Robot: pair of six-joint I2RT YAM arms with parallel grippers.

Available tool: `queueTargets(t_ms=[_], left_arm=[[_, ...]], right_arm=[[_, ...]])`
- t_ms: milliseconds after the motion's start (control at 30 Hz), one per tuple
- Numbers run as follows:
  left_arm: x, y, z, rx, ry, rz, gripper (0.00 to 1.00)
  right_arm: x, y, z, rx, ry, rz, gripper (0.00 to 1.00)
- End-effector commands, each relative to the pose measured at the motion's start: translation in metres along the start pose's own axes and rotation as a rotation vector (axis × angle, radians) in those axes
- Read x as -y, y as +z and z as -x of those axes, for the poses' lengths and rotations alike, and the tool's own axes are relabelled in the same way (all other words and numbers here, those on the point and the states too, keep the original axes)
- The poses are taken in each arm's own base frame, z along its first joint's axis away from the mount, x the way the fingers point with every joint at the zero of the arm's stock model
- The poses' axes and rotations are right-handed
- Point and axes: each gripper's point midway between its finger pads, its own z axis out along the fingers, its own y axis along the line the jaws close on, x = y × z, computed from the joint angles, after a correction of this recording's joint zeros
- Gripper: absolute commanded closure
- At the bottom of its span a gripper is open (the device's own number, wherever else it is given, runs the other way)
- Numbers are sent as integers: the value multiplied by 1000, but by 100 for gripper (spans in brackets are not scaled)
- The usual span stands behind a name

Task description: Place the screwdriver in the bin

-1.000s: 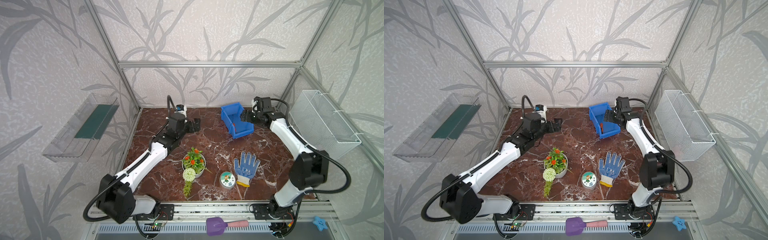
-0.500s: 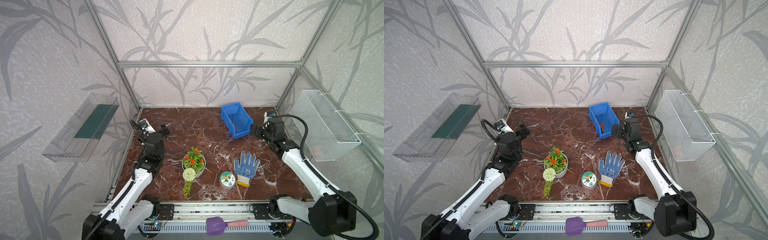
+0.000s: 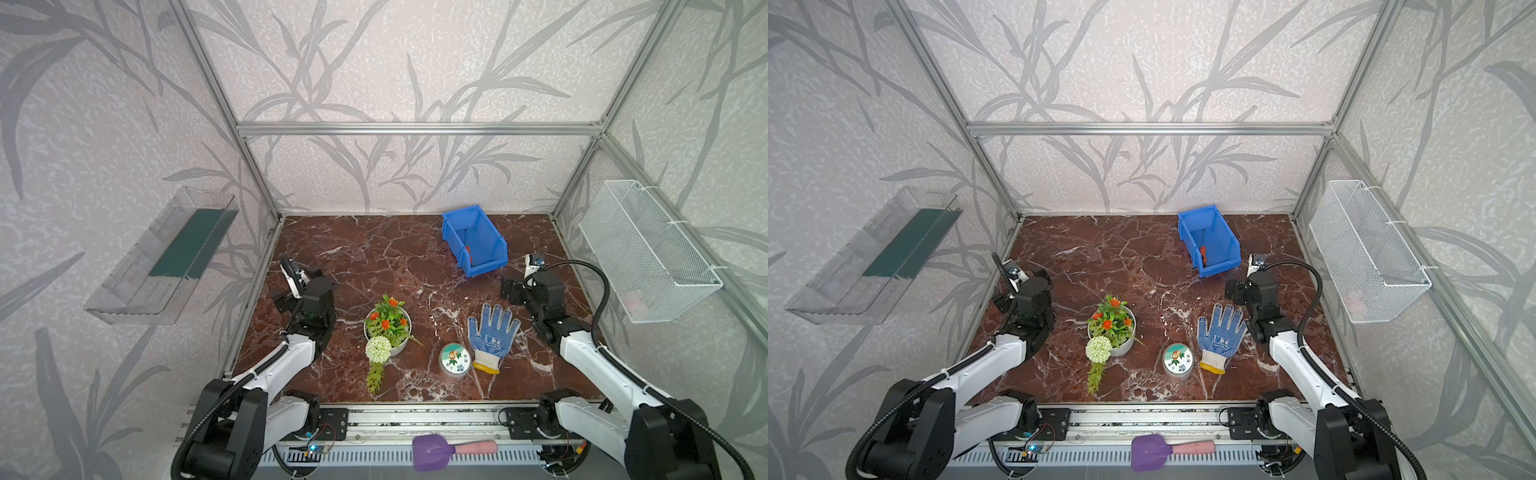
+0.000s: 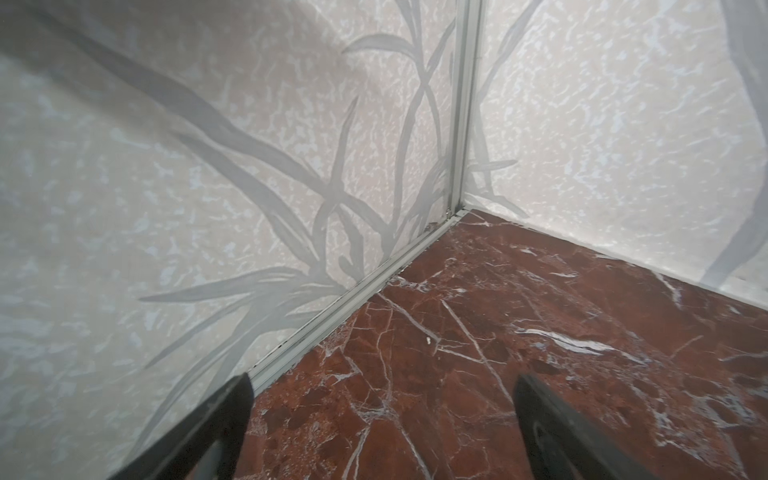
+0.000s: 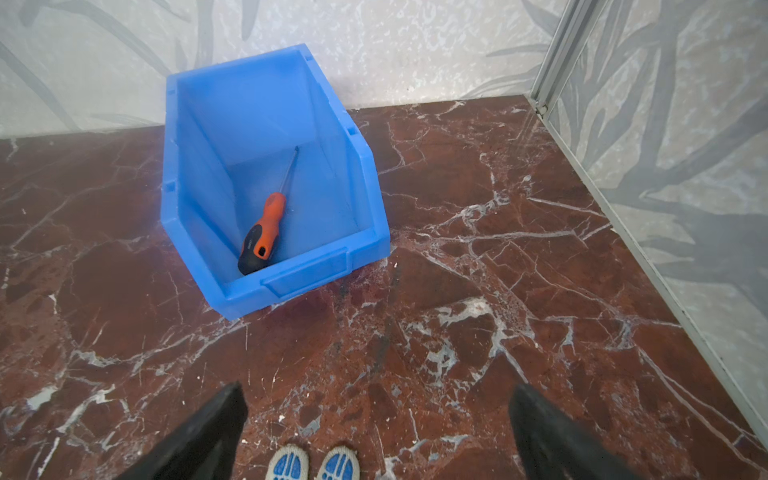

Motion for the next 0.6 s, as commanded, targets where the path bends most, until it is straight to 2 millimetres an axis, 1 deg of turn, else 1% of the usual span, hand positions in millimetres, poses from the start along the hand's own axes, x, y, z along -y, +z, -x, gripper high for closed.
queueTargets(t_ms=[0,133,167,333,367,467,500,567], left_arm=[[-13,9,-12,-3,11,70,1],[-18,25,-43,-52,38,83,1],[-21,29,-45,-47,29,90,1],[-19,38,-48,-79,7,89,1],[-19,40,-49,-87,5,90,1],[-16,49,-60,-99,-52,50,1],[-15,51,-58,-88,-48,46,1],[-11,53,-61,-135,-34,34,1]], right_arm=[[4,4,-3,37,-29,-37,1],[18,4,-12,60,-41,-114,1],[21,4,-14,65,-39,-131,1],[27,12,-19,70,-50,-189,1],[26,14,-20,70,-66,-195,1],[26,20,-23,64,-102,-216,1],[26,21,-23,63,-106,-222,1],[23,22,-21,61,-123,-220,1]])
